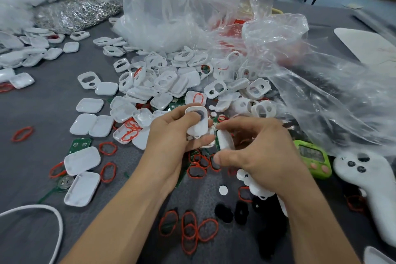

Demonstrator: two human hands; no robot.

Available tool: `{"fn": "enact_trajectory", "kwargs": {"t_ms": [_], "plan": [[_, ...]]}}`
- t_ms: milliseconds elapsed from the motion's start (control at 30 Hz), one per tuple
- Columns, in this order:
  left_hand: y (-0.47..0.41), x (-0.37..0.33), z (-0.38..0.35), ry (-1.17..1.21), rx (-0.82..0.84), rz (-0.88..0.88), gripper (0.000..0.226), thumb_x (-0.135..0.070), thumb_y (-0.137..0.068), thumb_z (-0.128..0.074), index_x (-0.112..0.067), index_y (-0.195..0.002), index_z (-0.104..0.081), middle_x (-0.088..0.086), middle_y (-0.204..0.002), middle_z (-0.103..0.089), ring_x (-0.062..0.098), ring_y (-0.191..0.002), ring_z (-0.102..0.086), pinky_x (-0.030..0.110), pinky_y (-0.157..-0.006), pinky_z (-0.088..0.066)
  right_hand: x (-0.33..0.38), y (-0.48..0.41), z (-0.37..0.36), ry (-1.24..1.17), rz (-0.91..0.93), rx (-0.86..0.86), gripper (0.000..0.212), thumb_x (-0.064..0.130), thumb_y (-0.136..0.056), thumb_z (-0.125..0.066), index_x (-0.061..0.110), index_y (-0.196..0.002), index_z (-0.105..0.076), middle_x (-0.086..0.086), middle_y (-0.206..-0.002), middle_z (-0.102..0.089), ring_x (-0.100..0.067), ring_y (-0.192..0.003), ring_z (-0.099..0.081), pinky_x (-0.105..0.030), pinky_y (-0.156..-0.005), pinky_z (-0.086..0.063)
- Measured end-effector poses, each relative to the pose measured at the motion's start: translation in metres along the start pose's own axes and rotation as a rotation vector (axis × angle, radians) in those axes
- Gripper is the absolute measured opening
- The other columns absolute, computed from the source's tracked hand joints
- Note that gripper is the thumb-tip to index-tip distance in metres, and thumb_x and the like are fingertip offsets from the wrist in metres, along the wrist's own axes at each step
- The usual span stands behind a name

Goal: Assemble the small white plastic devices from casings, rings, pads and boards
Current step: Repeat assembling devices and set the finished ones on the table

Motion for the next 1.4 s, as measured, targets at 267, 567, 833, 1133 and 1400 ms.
{"fn": "enact_trajectory", "kwargs": {"t_ms": [267,567,833,1133,1400], "plan": [[-0.003,0.000,0.004,0.027,-0.007,-0.008,0.013,-0.001,-0.097,-0.060,-0.004,-0.100,-0.073,0.013,-0.090,-0.079,0.025,-0.092,-0.078,0.029,-0.063,-0.062,-0.006,0.000,0.020,0.145,-0.044,-0.319,0.052,0.023,-0.067,-0.092,0.046,-0.111,-0.076,0.017,-0.101,-0.073,-0.009,-0.091,-0.066,-0.025,-0.084,-0.051],[-0.003,-0.003,0.005,0.124,0.101,0.072,0.017,-0.010,-0.085,-0.068,-0.002,-0.097,-0.076,0.021,-0.106,-0.075,0.034,-0.106,-0.073,0.039,-0.076,-0.064,0.009,-0.004,-0.012,0.675,0.055,0.040,0.030,0.038,-0.090,-0.073,0.042,-0.120,-0.072,0.009,-0.165,-0.033,-0.018,-0.153,-0.018,-0.032,-0.122,-0.001],[-0.007,0.001,0.004,0.184,0.194,0.194,0.047,-0.035,-0.110,-0.037,-0.001,-0.128,-0.064,0.022,-0.128,-0.069,0.031,-0.115,-0.071,0.044,-0.087,-0.063,0.003,0.000,0.010,0.079,-0.018,-0.220,0.020,0.020,-0.076,-0.085,0.038,-0.072,-0.078,0.014,-0.094,-0.079,-0.010,-0.088,-0.071,-0.022,-0.082,-0.056],[-0.005,0.001,-0.001,0.138,0.269,0.223,0.042,-0.026,-0.085,-0.063,-0.002,-0.119,-0.069,0.020,-0.119,-0.073,0.032,-0.108,-0.073,0.040,-0.081,-0.064,-0.008,-0.002,0.011,-0.671,-0.269,-0.199,0.015,0.007,-0.093,-0.071,0.013,-0.080,-0.069,-0.008,-0.053,-0.061,-0.017,-0.045,-0.048,-0.023,-0.044,-0.026],[0.004,0.007,-0.008,0.072,0.434,0.351,0.062,-0.051,-0.105,-0.033,-0.006,-0.140,-0.056,0.019,-0.137,-0.065,0.038,-0.132,-0.057,0.049,-0.098,-0.057,0.009,-0.007,0.009,-0.538,-0.054,-0.137,0.018,0.000,-0.091,-0.071,0.012,-0.079,-0.074,0.001,-0.061,-0.070,-0.009,-0.049,-0.061,-0.015,-0.048,-0.047]]}}
Point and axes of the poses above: each hand's wrist, its own y-axis away from the middle knuckle, its own z-axis out of the back of the hand, x = y × z, the point moved 5 cm from there along -y, towards the middle knuckle
